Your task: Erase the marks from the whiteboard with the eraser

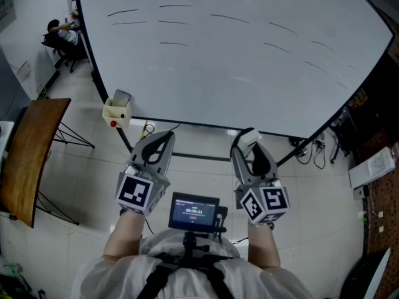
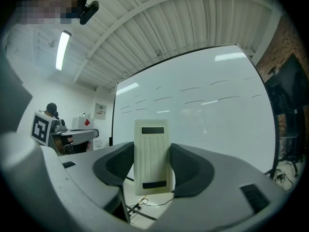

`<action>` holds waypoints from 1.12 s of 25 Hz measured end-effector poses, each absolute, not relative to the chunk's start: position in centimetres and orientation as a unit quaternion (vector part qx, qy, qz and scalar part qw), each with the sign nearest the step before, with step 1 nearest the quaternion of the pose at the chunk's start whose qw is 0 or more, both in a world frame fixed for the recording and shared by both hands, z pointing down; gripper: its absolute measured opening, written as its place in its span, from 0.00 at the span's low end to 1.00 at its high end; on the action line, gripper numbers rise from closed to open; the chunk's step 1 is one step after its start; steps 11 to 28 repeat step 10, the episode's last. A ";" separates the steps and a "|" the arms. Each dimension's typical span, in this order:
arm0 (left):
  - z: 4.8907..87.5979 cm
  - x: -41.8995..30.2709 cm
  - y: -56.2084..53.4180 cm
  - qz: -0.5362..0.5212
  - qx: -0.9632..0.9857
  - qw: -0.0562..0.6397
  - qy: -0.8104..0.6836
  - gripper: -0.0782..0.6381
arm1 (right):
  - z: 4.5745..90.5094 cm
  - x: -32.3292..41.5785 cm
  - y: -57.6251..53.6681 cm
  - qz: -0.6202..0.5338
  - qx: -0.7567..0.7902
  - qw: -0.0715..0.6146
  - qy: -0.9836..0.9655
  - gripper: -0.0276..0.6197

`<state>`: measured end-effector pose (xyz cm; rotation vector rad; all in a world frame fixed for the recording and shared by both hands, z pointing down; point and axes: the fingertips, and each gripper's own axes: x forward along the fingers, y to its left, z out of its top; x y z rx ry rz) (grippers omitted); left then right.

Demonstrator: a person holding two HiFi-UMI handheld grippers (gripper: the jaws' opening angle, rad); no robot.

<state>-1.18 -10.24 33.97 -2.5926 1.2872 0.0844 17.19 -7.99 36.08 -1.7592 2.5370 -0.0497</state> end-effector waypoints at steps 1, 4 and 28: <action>34.0 -1.2 -10.3 0.029 -0.888 0.123 0.442 0.12 | 36.0 17.2 -8.0 -0.015 -0.568 0.027 0.823 0.41; 34.1 -1.4 -10.5 0.027 -0.887 0.119 0.445 0.12 | 36.0 17.2 -8.2 -0.013 -0.567 0.026 0.823 0.41; 34.3 -1.8 -10.8 0.028 -0.887 0.095 0.452 0.12 | 35.9 17.4 -8.3 -0.007 -0.571 0.020 0.821 0.41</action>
